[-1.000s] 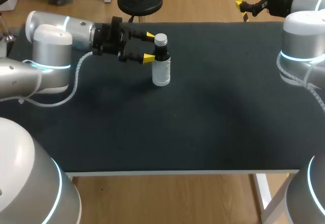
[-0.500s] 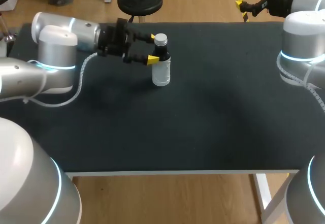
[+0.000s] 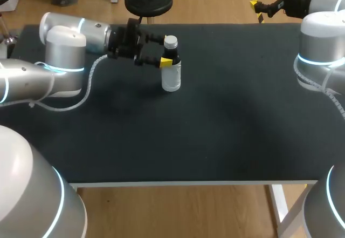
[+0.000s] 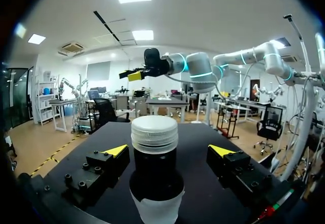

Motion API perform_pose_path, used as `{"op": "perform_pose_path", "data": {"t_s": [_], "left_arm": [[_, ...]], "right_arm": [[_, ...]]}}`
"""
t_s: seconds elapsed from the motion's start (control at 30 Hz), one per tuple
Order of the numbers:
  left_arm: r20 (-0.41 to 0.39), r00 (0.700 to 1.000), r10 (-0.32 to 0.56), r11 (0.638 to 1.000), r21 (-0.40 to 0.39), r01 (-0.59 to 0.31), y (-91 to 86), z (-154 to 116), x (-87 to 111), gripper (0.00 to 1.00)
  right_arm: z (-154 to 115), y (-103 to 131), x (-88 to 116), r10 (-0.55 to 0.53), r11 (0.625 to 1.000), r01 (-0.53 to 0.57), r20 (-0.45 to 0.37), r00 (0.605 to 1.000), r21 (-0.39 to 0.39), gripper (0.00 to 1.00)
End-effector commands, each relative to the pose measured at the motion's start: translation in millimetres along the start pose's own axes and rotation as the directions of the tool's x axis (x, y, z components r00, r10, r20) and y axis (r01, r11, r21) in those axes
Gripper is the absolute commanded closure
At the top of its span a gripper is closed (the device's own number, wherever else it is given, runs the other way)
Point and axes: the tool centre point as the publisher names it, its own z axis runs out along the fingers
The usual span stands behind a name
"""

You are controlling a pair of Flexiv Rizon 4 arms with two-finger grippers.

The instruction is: Unscrew the bottle cap

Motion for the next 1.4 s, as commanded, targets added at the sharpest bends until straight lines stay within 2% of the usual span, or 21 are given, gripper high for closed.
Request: {"op": "perform_pose_path", "data": {"t_s": [0.03,0.43,0.47,0.57,0.6,0.63,0.73,0.77,0.87,0.93,1.07,1.13,1.4], "left_arm": [[-0.011,1.000,-0.002,1.000,0.005,0.002,1.7,1.2,-5.0,0.00],[-0.015,1.000,0.000,1.000,0.006,0.000,-0.1,1.4,-6.0,0.01],[-0.015,1.000,0.001,1.000,0.005,-0.001,-0.1,1.3,-5.9,0.20],[-0.015,1.000,0.000,1.000,0.004,0.000,-0.1,0.1,-5.9,0.29],[-0.015,1.000,0.000,1.000,0.004,0.000,-0.1,-0.1,-5.9,0.37],[-0.014,1.000,0.000,1.000,0.004,0.000,-0.2,-0.4,-6.0,0.50],[-0.014,1.000,0.001,1.000,0.003,-0.001,-0.4,-0.9,-6.2,0.60],[-0.015,1.000,0.001,1.000,0.002,-0.001,-0.5,-1.0,-6.4,0.68],[-0.017,1.000,0.000,1.000,0.003,0.000,-0.7,-1.1,-6.9,0.73],[-0.017,1.000,0.000,1.000,0.002,0.000,-0.9,-1.2,-7.3,0.86],[-0.016,1.000,0.007,1.000,0.003,-0.007,-3.9,-1.7,-8.2,0.91],[-0.015,1.000,0.012,1.000,0.003,-0.012,-5.3,-2.2,-8.5,0.99],[-0.010,1.000,0.020,1.000,0.000,-0.020,-3.8,-5.1,-8.6,1.00]], "right_arm": [[-0.3,0.0,-0.2,0.000,1.000,0.000,-0.001,1.000,0.000,0.00],[-0.3,0.0,-0.2,0.000,1.000,0.000,-0.001,1.000,0.000,0.00],[-0.3,0.0,-0.2,0.000,1.000,0.000,-0.001,1.000,0.000,0.00],[-0.3,0.0,-0.2,0.000,1.000,0.000,-0.001,1.000,0.000,0.00],[-0.3,0.0,-0.2,0.000,1.000,0.000,-0.001,1.000,0.000,0.00],[-0.3,0.0,-0.2,0.000,1.000,0.000,-0.001,1.000,0.000,0.00],[-0.3,0.0,-0.2,0.000,1.000,0.000,-0.001,1.000,0.000,0.00],[-0.3,0.0,-0.2,0.000,1.000,0.000,-0.001,1.000,0.000,0.00],[-0.3,0.0,-0.2,0.000,1.000,0.000,-0.001,1.000,0.000,0.00],[-0.3,0.0,-0.2,0.000,1.000,0.000,-0.001,1.000,0.000,0.00],[-0.3,0.0,-0.2,0.000,1.000,0.000,-0.001,1.000,0.000,0.00],[-0.3,0.0,-0.2,0.000,1.000,0.000,-0.001,1.000,0.000,0.00],[-0.3,0.0,-0.2,0.000,1.000,0.000,-0.001,1.000,0.000,0.00]]}}
